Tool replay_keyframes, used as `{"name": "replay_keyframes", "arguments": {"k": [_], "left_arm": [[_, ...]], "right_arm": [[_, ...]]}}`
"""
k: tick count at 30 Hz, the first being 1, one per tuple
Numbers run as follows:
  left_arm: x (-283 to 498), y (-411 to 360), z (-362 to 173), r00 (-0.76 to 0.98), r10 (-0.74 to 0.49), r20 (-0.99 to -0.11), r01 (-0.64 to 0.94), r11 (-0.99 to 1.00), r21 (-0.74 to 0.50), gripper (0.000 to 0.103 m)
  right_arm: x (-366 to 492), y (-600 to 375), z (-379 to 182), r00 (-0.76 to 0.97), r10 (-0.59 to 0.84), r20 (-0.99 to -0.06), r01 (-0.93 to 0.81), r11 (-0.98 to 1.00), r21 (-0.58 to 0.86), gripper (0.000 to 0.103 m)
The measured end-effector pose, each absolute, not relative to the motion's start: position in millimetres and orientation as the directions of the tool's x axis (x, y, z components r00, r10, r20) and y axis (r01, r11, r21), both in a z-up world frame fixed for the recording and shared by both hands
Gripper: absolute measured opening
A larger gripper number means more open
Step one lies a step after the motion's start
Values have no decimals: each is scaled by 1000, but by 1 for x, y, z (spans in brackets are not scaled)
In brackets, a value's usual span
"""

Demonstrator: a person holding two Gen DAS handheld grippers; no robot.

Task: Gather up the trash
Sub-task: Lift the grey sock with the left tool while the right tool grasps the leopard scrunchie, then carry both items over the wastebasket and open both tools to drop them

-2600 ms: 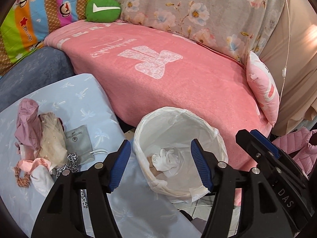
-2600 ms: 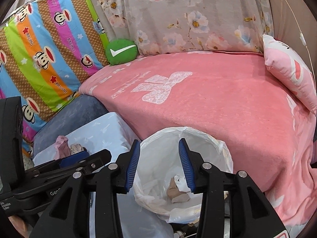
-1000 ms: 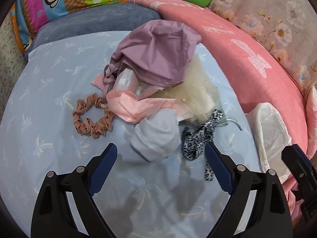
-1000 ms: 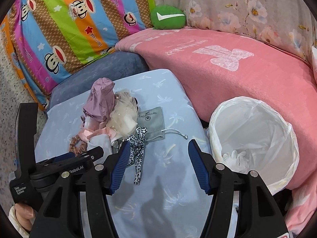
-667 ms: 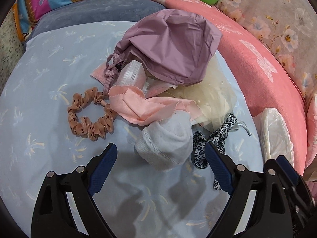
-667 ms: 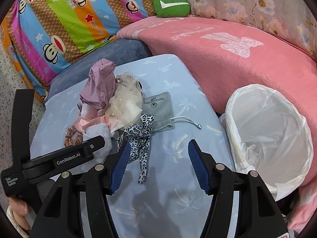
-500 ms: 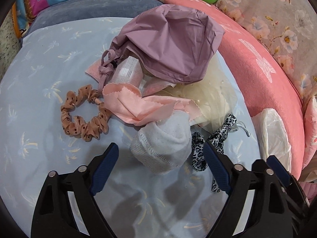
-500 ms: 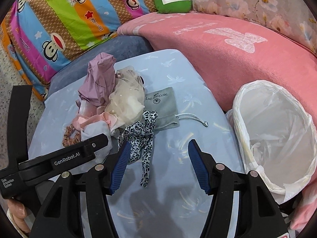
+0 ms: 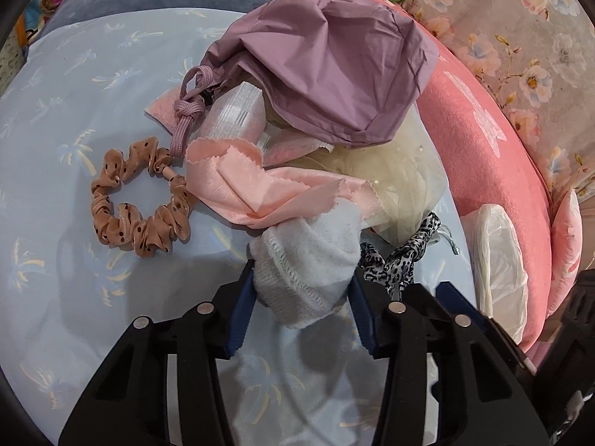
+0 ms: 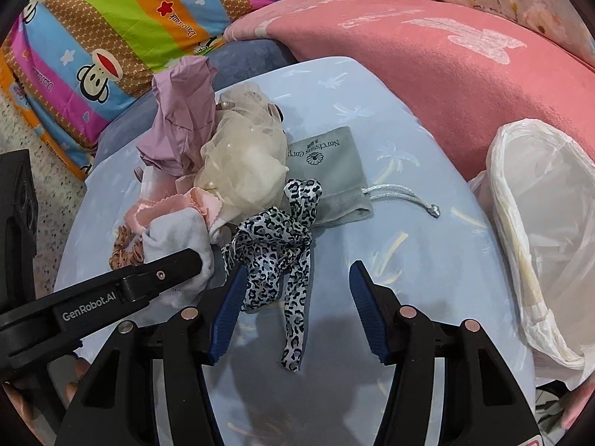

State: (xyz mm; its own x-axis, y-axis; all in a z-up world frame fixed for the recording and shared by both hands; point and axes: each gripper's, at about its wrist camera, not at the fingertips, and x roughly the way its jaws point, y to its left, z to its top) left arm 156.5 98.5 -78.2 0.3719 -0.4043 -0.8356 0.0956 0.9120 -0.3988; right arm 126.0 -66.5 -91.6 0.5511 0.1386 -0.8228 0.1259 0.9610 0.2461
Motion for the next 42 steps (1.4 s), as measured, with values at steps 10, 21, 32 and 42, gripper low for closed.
{"name": "replay_keyframes", "arguments": {"k": [10,21,32,42], "left_arm": [[151,94,-71,376,-396,-838,109,917,-385,38],[137,68,-27,451,-391,-802,192,920,-341,37],[125,8,33,530,-426,-733,347,898,-271,37],[110,-48,65,562,-472,-679,464,860,-214,37]], "right_arm": [[126,-71,-102,527,167,-833,140,950,278,2],[101,-88,-16,674,120,-729,112,959,262,2],[63,-147,75,804,68,-591,141,943,300,2],[33,-215,117,855,-56,-515,235,928,289,2]]}}
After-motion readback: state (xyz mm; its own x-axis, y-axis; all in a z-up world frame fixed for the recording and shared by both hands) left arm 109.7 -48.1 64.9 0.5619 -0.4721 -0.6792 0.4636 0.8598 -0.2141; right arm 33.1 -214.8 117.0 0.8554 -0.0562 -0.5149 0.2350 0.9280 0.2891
